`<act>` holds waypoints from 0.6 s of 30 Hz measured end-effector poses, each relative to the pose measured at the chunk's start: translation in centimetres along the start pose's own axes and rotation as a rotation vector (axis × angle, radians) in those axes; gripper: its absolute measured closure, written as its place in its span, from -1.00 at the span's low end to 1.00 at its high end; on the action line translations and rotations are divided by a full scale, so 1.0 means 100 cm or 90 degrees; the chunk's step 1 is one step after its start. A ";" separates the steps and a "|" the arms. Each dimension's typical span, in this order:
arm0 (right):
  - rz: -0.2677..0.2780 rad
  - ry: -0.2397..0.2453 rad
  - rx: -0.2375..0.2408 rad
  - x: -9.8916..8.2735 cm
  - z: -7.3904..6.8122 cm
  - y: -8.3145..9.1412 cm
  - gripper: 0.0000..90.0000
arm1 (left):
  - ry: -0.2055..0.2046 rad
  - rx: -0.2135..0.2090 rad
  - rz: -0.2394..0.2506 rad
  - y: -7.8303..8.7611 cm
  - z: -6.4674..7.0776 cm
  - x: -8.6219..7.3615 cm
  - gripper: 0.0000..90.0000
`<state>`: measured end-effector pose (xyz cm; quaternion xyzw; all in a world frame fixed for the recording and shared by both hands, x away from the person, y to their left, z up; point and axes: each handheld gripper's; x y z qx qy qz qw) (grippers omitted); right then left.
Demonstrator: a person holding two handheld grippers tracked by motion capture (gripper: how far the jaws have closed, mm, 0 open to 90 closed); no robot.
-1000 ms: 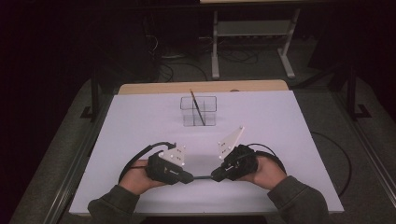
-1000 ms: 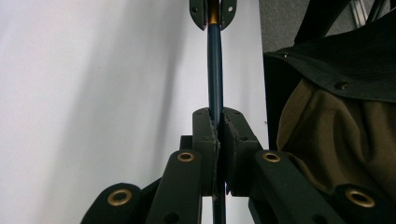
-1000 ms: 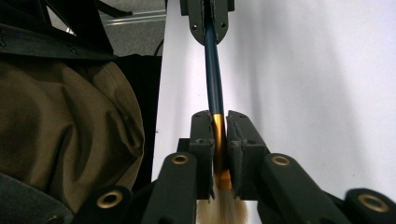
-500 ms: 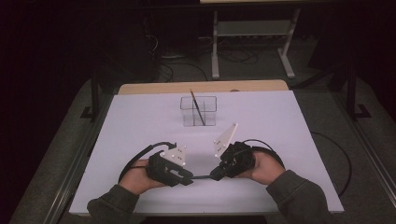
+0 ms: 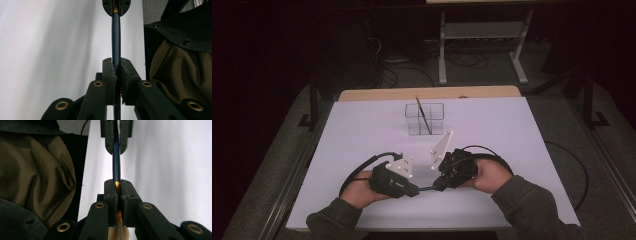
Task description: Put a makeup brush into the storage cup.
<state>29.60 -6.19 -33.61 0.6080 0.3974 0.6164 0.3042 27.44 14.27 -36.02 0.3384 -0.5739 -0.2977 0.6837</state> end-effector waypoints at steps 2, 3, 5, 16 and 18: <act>0.003 0.000 -0.001 -0.001 0.000 0.000 0.84 | 0.001 0.002 0.002 0.000 0.000 0.000 0.86; 0.006 0.000 -0.002 -0.001 0.000 0.001 0.82 | 0.002 0.000 0.008 0.001 0.000 -0.001 0.86; 0.024 -0.005 0.000 -0.003 0.001 0.002 0.77 | 0.004 0.005 0.014 0.002 -0.001 -0.002 0.86; 0.102 -0.042 -0.008 -0.023 0.001 0.007 0.45 | 0.012 0.002 0.036 0.005 -0.003 -0.008 0.86; 0.105 -0.044 -0.011 -0.025 0.000 0.005 0.51 | 0.010 0.001 0.037 0.006 -0.003 -0.008 0.86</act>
Point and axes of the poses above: each handheld gripper's, and its own axes: y roughly backward along the jaws, x roughly out of its top, z roughly to its right, and after that the axes turned 4 degrees about y, right-handed
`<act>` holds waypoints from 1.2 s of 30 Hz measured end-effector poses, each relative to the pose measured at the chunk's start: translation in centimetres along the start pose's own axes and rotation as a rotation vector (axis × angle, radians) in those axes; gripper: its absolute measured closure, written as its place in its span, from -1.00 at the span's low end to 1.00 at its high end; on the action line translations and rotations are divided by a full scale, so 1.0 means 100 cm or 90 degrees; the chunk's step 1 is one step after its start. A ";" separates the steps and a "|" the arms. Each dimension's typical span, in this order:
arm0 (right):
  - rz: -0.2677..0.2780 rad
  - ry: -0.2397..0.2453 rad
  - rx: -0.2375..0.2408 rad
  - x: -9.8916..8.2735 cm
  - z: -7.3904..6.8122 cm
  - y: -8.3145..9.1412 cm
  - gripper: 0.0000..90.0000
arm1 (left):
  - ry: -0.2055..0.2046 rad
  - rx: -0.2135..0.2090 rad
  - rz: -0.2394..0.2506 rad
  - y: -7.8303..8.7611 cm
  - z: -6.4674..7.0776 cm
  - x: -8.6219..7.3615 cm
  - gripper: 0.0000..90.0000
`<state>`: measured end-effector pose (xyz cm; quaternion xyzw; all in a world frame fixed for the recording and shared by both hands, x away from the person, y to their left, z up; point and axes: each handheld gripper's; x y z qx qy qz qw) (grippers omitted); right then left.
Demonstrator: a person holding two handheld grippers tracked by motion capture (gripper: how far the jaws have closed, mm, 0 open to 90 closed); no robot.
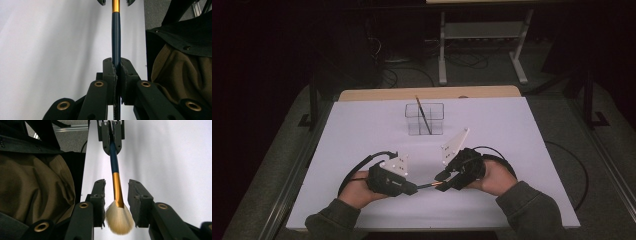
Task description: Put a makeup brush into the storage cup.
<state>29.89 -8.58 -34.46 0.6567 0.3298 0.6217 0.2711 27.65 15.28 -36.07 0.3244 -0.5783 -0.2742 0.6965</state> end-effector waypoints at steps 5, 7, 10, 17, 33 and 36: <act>0.010 0.006 0.005 -0.002 0.000 0.000 0.75 | -0.001 -0.003 0.001 0.000 0.000 0.000 0.86; 0.016 0.001 0.009 -0.002 0.001 0.002 0.79 | 0.001 -0.005 0.005 -0.001 0.000 0.000 0.86; 0.013 -0.001 0.013 -0.002 0.001 0.002 0.82 | 0.000 -0.007 0.001 -0.002 0.000 0.000 0.86; -0.009 0.005 0.016 0.002 0.004 0.003 0.84 | 0.010 0.012 -0.010 -0.006 0.000 0.003 0.59; -0.079 0.036 0.010 0.028 0.002 0.004 0.84 | 0.001 0.014 -0.031 -0.007 0.002 0.006 0.81; -0.072 0.035 0.006 0.029 0.001 0.006 0.84 | 0.002 0.016 -0.023 -0.006 0.002 0.005 0.85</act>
Point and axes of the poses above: each handheld gripper's, and its own axes: y roughly backward along the jaws, x roughly out of its top, z roughly to its right, and after that the axes turned 4 degrees about y, right-handed
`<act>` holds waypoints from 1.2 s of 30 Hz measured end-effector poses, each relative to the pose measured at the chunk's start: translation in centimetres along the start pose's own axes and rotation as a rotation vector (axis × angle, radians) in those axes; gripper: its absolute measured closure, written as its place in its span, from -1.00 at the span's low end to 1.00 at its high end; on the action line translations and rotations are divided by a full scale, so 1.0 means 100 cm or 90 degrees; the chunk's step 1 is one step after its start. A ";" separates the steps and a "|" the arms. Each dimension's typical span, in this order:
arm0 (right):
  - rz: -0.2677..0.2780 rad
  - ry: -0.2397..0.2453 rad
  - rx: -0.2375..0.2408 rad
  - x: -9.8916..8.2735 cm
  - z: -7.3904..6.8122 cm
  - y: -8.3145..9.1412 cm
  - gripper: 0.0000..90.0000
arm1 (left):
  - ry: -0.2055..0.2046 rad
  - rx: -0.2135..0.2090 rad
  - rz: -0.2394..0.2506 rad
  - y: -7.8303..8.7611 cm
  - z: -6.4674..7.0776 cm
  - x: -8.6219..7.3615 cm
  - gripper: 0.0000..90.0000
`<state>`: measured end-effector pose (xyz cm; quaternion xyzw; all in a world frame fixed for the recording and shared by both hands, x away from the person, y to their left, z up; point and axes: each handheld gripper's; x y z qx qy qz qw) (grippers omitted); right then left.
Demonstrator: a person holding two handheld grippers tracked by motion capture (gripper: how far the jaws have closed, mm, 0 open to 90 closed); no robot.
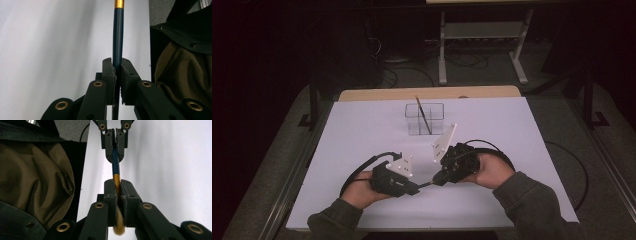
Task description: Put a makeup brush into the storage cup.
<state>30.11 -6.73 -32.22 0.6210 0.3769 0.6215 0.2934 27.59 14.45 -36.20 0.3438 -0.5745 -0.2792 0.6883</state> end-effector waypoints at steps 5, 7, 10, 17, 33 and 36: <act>0.035 -0.003 -0.005 -0.005 0.000 0.003 0.62 | 0.001 0.001 0.014 0.002 -0.001 -0.002 0.86; 0.059 -0.013 -0.008 -0.010 0.001 0.005 0.54 | 0.006 0.000 0.023 0.002 -0.001 -0.003 0.86; 0.094 -0.034 -0.012 -0.019 0.002 0.007 0.43 | 0.012 -0.006 0.033 0.003 -0.002 -0.006 0.86; 0.156 -0.058 -0.008 -0.034 0.003 0.003 0.43 | 0.012 -0.007 0.054 0.007 -0.004 -0.006 0.86; 0.164 -0.046 -0.006 -0.034 0.003 0.003 0.84 | 0.017 0.007 0.033 -0.002 -0.004 -0.003 0.62; 0.142 -0.047 -0.014 -0.033 0.003 0.004 0.85 | 0.020 0.008 0.032 -0.002 -0.003 -0.002 0.59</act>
Point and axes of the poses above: each handheld gripper's, and its own axes: y roughly backward along the jaws, x roughly out of its top, z roughly to its right, and after that the axes turned 4 degrees about y, right-handed
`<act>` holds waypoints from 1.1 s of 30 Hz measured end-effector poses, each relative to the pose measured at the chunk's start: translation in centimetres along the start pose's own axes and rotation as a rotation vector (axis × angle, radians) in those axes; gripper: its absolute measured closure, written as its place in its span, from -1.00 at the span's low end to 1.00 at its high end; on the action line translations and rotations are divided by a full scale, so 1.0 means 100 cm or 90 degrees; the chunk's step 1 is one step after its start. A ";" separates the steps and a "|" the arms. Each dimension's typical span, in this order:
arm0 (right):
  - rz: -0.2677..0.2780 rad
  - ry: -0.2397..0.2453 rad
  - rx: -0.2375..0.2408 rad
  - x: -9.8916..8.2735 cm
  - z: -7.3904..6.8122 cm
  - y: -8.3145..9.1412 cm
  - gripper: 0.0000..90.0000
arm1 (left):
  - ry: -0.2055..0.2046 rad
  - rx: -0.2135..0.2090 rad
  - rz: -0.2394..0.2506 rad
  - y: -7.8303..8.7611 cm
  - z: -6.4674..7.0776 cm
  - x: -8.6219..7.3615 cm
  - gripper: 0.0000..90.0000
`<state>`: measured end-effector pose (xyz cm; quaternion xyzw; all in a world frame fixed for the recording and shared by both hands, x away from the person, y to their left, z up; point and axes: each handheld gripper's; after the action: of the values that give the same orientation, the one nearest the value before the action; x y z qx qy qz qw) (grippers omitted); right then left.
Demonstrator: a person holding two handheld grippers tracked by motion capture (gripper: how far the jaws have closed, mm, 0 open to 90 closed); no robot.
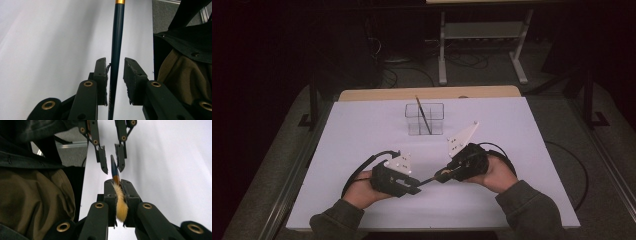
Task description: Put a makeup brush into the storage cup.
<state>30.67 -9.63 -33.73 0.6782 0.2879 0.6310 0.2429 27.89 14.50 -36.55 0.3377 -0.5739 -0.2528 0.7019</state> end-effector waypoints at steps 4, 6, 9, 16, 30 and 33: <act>-0.028 0.013 -0.005 0.005 -0.001 0.002 0.85 | -0.004 0.007 -0.007 -0.001 0.001 0.002 0.63; -0.046 0.017 -0.008 0.010 -0.002 0.002 0.85 | -0.008 0.014 -0.014 -0.002 0.001 0.004 0.66; -0.067 0.026 -0.014 0.015 -0.003 0.003 0.85 | -0.014 0.017 -0.025 -0.003 0.002 0.006 0.71; -0.079 0.035 -0.011 0.023 -0.005 0.004 0.85 | -0.020 0.022 -0.035 -0.006 0.003 0.007 0.84; -0.004 0.008 -0.019 0.006 -0.003 0.007 0.53 | -0.012 0.014 -0.009 -0.003 0.003 0.003 0.86; 0.027 -0.004 -0.019 0.000 -0.002 0.007 0.50 | -0.007 0.015 -0.007 -0.002 0.001 0.002 0.86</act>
<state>30.51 -10.11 -33.25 0.6824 0.2634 0.6380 0.2406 27.81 14.17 -36.58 0.3476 -0.5790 -0.2518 0.6932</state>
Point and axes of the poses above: each handheld gripper's, and its own axes: y roughly backward along the jaws, x roughly out of its top, z roughly to its right, and after that the axes turned 4 degrees about y, right-handed
